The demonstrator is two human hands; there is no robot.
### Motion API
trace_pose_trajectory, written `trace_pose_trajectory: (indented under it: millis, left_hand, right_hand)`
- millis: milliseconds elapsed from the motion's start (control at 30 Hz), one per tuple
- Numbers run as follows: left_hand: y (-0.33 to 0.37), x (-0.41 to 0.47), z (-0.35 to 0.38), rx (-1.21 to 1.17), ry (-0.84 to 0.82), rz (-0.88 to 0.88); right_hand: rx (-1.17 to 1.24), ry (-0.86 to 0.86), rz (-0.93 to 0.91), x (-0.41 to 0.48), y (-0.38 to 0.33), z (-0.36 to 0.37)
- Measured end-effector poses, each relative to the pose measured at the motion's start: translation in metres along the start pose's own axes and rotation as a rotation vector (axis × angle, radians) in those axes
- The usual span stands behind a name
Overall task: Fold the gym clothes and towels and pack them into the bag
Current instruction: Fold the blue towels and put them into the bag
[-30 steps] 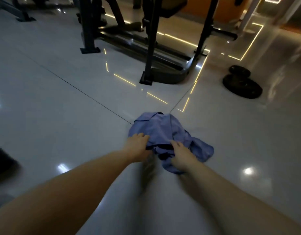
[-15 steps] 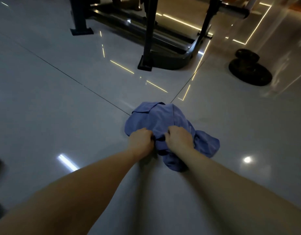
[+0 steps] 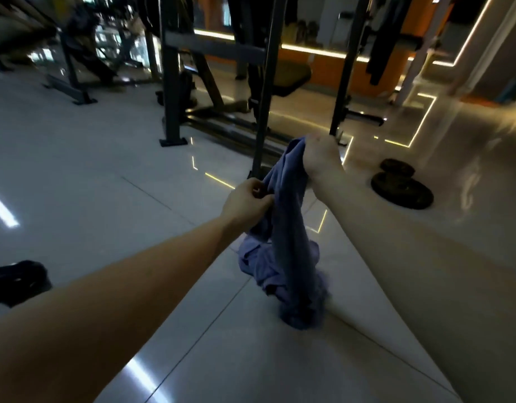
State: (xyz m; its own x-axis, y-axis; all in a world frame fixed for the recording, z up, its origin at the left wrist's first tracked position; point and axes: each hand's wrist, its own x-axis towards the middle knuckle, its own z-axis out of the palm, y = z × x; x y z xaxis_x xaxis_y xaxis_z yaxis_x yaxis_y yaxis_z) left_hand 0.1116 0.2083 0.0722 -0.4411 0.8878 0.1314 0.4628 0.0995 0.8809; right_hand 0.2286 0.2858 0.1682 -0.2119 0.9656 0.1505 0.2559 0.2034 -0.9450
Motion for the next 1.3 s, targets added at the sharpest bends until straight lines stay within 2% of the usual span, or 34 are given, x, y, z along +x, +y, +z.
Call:
trace_pose_trajectory:
  millis: [100,233,367,433,533,667,767,833,933,1067,1233,1300]
  left_hand:
    - [0.056,-0.026,-0.041,-0.112,-0.042,0.058]
    - [0.100,-0.055,-0.100,-0.006,-0.021,0.151]
    - [0.127,-0.092,-0.154,-0.128,0.114,0.144]
    - [0.128,-0.107,-0.174,-0.176,0.116,0.087]
    - [0.114,-0.124,-0.193,-0.117,0.078,-0.054]
    - [0.087,-0.139,-0.201,-0.004,-0.011,-0.160]
    - [0.084,-0.148,-0.201,-0.091,-0.055,-0.079]
    - [0.088,-0.153,-0.194,-0.143,-0.140,-0.032]
    - [0.093,-0.154,-0.173,-0.109,-0.207,0.003]
    - [0.089,-0.139,-0.148,-0.039,-0.101,0.101]
    - [0.069,-0.120,-0.156,0.141,-0.003,0.059]
    - [0.061,-0.115,-0.165,0.132,0.028,0.024]
  right_hand:
    - [0.059,0.022,-0.089,-0.018,-0.069,-0.025]
    - [0.056,-0.048,-0.251,-0.052,-0.147,-0.051]
    - [-0.088,-0.166,-0.388,-0.087,-0.184,-0.071]
    - [-0.140,-0.308,-0.355,-0.102,-0.182,-0.079]
    - [-0.214,-0.543,-0.284,-0.116,-0.162,-0.075]
    - [-0.298,-0.588,-0.244,-0.124,-0.146,-0.050]
    - [-0.304,-0.626,-0.268,-0.131,-0.143,-0.031]
    - [-0.338,-0.644,-0.285,-0.136,-0.141,-0.020]
    - [-0.360,-0.669,-0.293,-0.135,-0.138,-0.007]
    - [-0.344,-0.686,-0.280,-0.124,-0.134,-0.008]
    - [-0.361,-0.753,-0.249,-0.098,-0.120,-0.034]
    - [-0.401,-0.772,-0.217,-0.089,-0.108,-0.044]
